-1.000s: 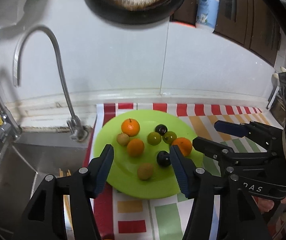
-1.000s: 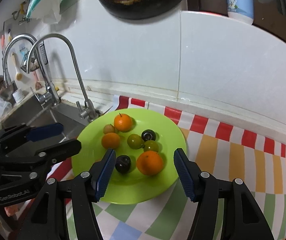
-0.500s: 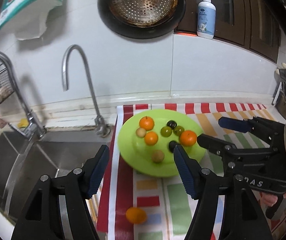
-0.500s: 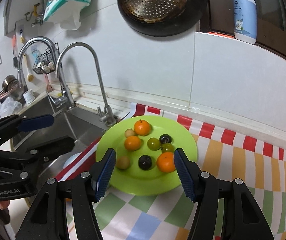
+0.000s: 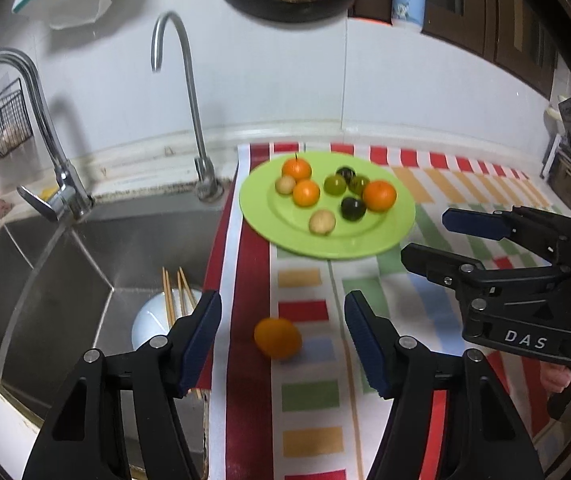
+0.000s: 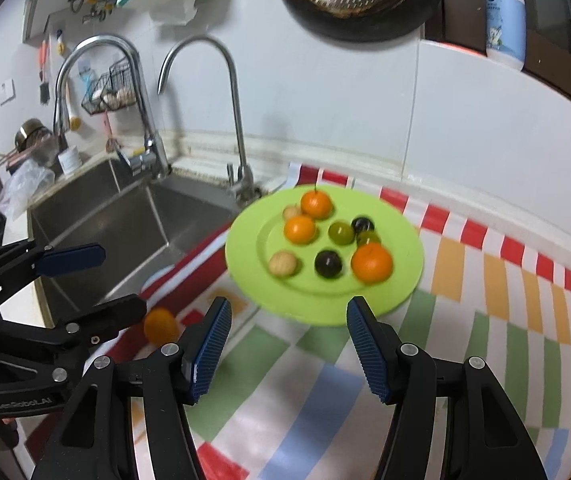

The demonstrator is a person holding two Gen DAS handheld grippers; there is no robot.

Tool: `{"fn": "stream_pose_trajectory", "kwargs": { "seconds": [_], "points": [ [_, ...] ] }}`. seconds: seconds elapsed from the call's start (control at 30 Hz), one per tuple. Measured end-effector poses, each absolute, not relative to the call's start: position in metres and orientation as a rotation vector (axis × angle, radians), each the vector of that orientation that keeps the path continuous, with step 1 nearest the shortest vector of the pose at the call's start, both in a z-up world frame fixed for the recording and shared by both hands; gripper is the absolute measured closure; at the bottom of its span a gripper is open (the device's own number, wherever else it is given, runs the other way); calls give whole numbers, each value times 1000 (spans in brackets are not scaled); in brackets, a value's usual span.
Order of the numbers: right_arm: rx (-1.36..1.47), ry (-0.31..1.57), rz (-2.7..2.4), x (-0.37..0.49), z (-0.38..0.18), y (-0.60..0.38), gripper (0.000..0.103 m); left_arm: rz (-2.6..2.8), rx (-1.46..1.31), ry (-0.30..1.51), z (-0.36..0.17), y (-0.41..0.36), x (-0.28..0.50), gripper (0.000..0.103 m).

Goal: Organize fruits
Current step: 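Grasp the tangerine with the left tool, then carry the tangerine over the green plate with the left tool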

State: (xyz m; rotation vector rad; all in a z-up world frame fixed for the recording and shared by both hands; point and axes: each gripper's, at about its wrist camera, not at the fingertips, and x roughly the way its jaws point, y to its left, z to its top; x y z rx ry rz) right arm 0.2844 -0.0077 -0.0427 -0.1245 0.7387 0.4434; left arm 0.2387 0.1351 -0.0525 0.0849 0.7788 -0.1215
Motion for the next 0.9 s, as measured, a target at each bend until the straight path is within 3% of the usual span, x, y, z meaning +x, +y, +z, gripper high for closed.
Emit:
{"fn": "stream_pose_trajectory", "kwargs": {
  "seconds": [0.5,0.9],
  "points": [
    [-117,814,395,279,-72,1,42,-189,104,883,-102,141,255,64],
    [-112,837,355,280,-80,2,42,-224,140,881,-106,138,261,69]
  ]
}}
